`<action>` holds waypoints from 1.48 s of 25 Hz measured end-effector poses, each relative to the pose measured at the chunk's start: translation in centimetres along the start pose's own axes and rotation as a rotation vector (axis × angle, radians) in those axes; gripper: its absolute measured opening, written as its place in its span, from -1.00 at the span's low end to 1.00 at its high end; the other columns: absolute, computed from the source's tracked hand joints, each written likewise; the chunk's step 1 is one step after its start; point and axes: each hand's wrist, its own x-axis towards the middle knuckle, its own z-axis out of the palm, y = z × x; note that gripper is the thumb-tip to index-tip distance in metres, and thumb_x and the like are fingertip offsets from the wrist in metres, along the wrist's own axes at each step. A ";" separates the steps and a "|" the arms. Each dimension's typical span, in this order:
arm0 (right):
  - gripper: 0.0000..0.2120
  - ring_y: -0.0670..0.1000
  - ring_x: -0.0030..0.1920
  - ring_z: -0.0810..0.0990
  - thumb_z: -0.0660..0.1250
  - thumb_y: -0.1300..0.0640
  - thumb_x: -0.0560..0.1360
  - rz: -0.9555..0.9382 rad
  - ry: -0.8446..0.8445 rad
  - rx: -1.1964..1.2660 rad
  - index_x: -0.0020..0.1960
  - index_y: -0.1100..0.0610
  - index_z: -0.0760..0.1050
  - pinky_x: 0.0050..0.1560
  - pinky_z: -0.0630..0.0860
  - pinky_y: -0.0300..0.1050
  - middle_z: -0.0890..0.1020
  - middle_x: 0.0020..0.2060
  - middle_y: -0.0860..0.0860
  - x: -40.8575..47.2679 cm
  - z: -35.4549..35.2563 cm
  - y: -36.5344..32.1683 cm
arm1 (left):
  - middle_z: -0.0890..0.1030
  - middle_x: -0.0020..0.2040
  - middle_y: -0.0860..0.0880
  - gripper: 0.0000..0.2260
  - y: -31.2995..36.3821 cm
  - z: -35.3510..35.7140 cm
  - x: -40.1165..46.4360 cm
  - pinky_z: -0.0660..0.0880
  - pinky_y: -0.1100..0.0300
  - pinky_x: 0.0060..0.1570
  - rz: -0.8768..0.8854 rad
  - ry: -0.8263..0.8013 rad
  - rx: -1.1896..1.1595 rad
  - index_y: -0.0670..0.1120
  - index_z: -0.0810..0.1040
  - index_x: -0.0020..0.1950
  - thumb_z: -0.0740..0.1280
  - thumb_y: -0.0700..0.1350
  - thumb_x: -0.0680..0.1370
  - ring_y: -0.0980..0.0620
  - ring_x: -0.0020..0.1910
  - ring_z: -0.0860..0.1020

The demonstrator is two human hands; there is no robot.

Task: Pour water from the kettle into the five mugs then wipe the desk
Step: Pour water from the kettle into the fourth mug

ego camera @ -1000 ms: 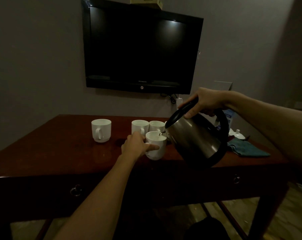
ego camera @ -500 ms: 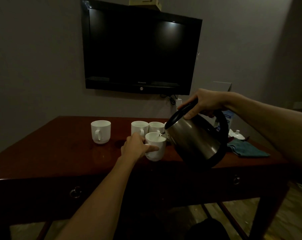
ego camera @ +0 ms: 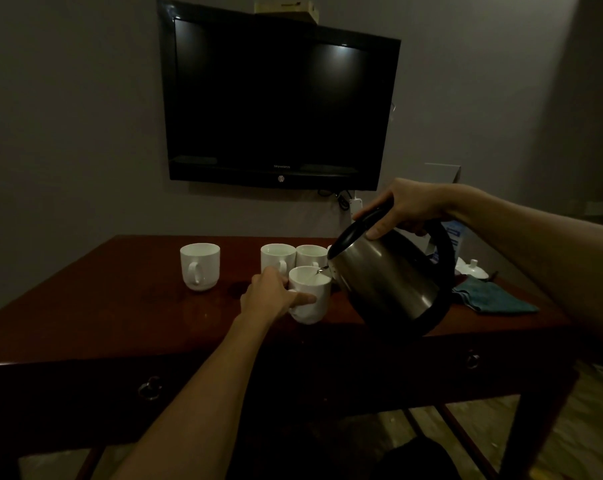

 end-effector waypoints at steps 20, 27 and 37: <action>-0.57 -0.10 -0.52 0.43 0.53 0.05 0.39 0.003 -0.006 -0.019 0.25 -0.08 0.59 -0.49 0.45 -0.20 0.54 -0.37 0.03 0.0 -0.1 -0.5 | 0.46 -0.22 0.10 -0.57 0.5 -0.3 -0.6 0.38 0.15 -0.21 -0.006 0.015 -0.010 -0.08 0.59 0.05 0.54 0.16 0.35 0.10 -0.13 0.45; -0.52 -0.08 -0.47 0.45 0.53 0.00 0.35 0.003 -0.025 -0.033 0.26 -0.10 0.59 -0.47 0.46 -0.21 0.55 -0.28 0.11 0.3 -0.3 -0.4 | 0.58 -0.05 0.01 -0.53 0.1 -0.1 -0.3 0.45 0.10 -0.16 -0.003 0.013 0.003 -0.05 0.62 0.05 0.54 0.22 0.31 0.07 -0.07 0.51; -0.56 -0.06 -0.48 0.44 0.51 0.04 0.41 0.007 -0.030 -0.034 0.28 -0.06 0.58 -0.48 0.45 -0.20 0.54 -0.31 0.10 0.2 -0.4 -0.2 | 0.54 0.06 -0.03 -0.46 0.1 0.0 -0.3 0.42 0.07 -0.11 -0.023 0.036 0.002 -0.05 0.60 0.12 0.55 0.23 0.28 0.05 -0.02 0.44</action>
